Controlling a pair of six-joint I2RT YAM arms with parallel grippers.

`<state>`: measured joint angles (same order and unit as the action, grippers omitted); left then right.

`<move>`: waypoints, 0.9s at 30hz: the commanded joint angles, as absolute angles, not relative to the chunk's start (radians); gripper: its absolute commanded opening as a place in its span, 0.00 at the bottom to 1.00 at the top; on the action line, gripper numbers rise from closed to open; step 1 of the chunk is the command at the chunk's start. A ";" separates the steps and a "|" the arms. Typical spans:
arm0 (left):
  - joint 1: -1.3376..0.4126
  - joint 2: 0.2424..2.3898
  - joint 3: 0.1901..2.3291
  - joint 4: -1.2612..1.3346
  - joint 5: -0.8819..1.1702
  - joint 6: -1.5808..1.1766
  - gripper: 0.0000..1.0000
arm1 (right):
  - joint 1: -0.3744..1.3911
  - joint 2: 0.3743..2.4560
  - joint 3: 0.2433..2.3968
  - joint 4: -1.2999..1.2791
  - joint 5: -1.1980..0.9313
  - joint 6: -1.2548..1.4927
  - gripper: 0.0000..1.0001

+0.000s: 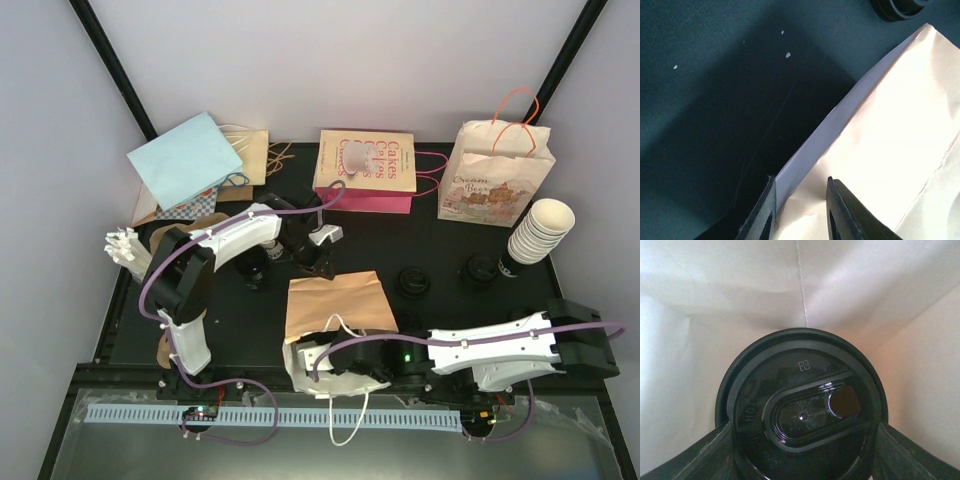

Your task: Pack the takeout coffee

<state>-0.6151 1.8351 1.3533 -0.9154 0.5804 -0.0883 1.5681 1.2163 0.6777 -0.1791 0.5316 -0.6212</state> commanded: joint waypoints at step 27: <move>-0.646 1.834 1.332 -0.985 0.631 -0.024 0.23 | 1.555 1.362 0.699 -0.175 0.725 -0.652 0.52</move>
<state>-0.6247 1.8328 1.3376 -0.9203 0.5877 -0.0441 1.5661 1.3331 0.7204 -0.1638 0.6273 -0.6289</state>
